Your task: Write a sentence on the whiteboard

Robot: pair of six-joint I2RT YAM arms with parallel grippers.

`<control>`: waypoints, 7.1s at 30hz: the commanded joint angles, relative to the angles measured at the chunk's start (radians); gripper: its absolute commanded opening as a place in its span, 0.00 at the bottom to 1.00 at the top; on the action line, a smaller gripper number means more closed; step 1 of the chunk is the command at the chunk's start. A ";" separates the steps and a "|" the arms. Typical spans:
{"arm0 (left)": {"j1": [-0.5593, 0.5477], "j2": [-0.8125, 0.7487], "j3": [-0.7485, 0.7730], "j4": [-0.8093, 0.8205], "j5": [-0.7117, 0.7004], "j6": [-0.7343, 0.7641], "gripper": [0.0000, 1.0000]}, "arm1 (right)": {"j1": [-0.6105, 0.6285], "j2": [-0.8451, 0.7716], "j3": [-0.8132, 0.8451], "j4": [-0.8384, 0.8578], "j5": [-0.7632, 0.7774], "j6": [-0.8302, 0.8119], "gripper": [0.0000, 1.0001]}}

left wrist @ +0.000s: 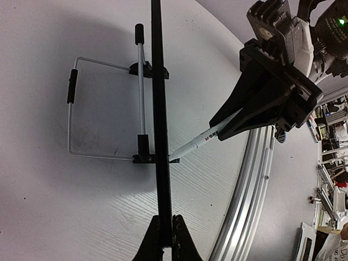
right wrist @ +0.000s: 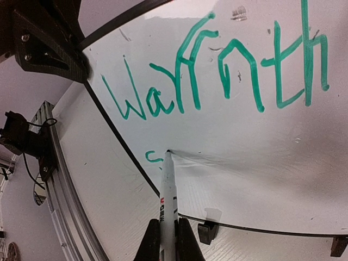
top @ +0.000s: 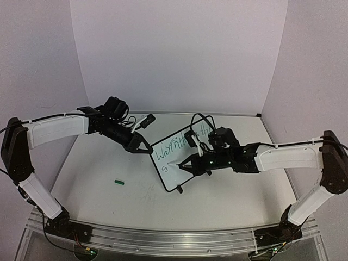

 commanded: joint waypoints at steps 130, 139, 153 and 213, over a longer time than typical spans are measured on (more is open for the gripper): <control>-0.055 0.033 0.000 -0.072 0.006 0.023 0.00 | -0.011 -0.035 0.057 -0.133 0.156 -0.028 0.00; -0.057 0.036 0.000 -0.072 0.007 0.023 0.00 | -0.010 -0.045 -0.005 -0.130 0.150 0.008 0.00; -0.058 0.040 0.000 -0.072 0.006 0.024 0.00 | -0.011 -0.045 0.034 -0.128 0.143 -0.006 0.00; -0.061 0.038 0.000 -0.074 0.004 0.025 0.00 | -0.039 -0.070 -0.031 -0.130 0.184 0.044 0.00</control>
